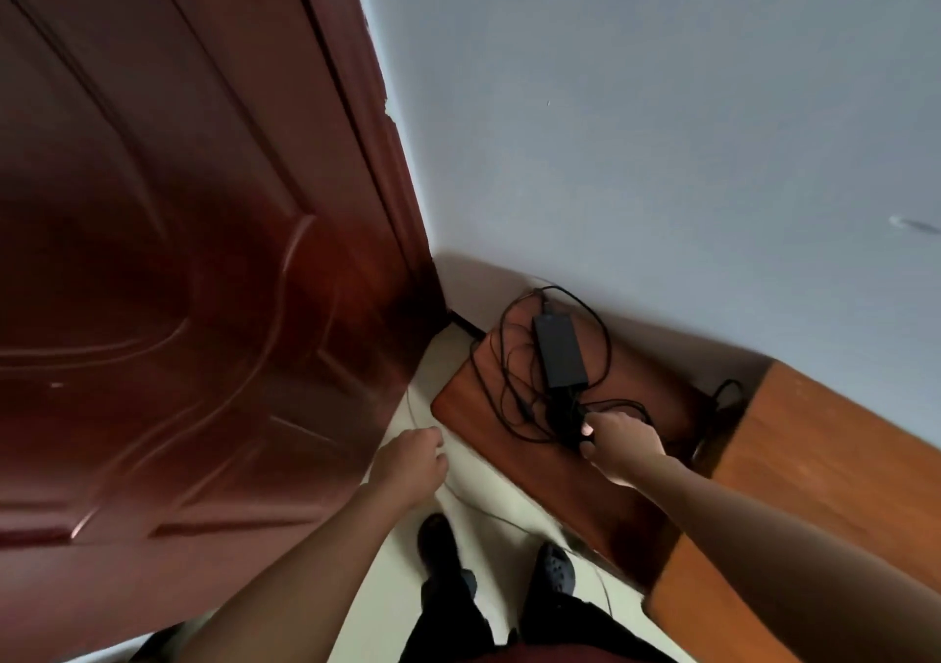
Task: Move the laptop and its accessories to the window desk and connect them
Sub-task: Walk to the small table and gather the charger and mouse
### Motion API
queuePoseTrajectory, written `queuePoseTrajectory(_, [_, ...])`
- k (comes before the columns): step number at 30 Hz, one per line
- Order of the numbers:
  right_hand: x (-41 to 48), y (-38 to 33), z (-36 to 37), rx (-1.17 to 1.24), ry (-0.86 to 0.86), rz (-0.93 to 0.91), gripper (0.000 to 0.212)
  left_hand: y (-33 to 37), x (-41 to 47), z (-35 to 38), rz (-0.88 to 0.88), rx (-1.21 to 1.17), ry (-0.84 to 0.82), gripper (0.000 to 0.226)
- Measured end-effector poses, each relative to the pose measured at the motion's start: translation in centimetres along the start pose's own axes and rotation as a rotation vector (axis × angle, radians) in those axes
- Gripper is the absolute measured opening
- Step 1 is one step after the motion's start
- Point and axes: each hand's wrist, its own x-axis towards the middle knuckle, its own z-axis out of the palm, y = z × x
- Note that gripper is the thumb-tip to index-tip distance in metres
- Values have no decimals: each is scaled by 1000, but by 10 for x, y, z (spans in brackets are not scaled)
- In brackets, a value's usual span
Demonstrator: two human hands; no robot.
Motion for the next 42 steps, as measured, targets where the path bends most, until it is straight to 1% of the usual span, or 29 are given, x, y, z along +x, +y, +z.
queuePoseTrajectory(3, [24, -13, -7, 42, -3, 75, 26, -9, 51, -15, 66, 17, -62, 26])
queuePoseTrajectory(6, [41, -30, -4, 82, -32, 164, 25, -19, 93, -28, 125, 18, -113, 28])
queuePoseTrajectory(8, [54, -48, 3, 118, -55, 214, 24, -29, 120, -37, 159, 31, -155, 25])
queuePoseTrajectory(11, [77, -85, 15, 172, -78, 241, 24, -45, 160, -50, 181, 72, -188, 24])
queuePoseTrajectory(15, [115, -133, 30, 245, -55, 251, 30, -64, 196, -58, 153, 74, -247, 25])
queuePoseTrajectory(17, [141, -153, 45, 272, -65, 280, 39, -76, 217, -53, 129, 47, -295, 16])
queuePoseTrajectory(19, [157, -166, 63, 254, -96, 338, 36, -88, 235, -44, 92, 8, -331, 5])
queuePoseTrajectory(20, [162, -169, 71, 227, -103, 363, 32, -95, 242, -40, 72, -25, -341, 5])
queuePoseTrajectory(22, [167, -167, 82, 201, -122, 376, 30, -104, 254, -34, 20, -114, -381, 7])
queuePoseTrajectory(24, [166, -162, 88, 258, -124, 335, 32, -107, 264, -29, -65, -239, -436, 10])
queuePoseTrajectory(26, [154, -161, 79, 336, -40, 284, 32, -103, 270, -31, -207, -414, -482, 10])
queuePoseTrajectory(28, [136, -158, 62, 371, 84, 235, 25, -91, 274, -38, -352, -589, -475, 2])
queuePoseTrajectory(30, [113, -155, 44, 376, 131, 155, 22, -71, 278, -47, -448, -785, -499, 19])
queuePoseTrajectory(33, [82, -151, 22, 372, 134, 14, 27, -36, 285, -64, -551, -1155, -596, 41])
queuePoseTrajectory(35, [71, -150, 14, 366, 132, -28, 35, -12, 287, -75, -555, -1316, -683, 46])
queuePoseTrajectory(37, [62, -146, 8, 362, 138, -33, 43, 10, 287, -85, -528, -1399, -732, 46])
queuePoseTrajectory(38, [60, -144, 6, 365, 143, -39, 43, 18, 287, -88, -525, -1406, -740, 45])
queuePoseTrajectory(39, [60, -143, 5, 363, 145, -52, 41, 23, 288, -90, -513, -1352, -729, 43])
queuePoseTrajectory(42, [60, -138, 1, 371, 161, -71, 35, 28, 283, -84, -476, -967, -655, 38])
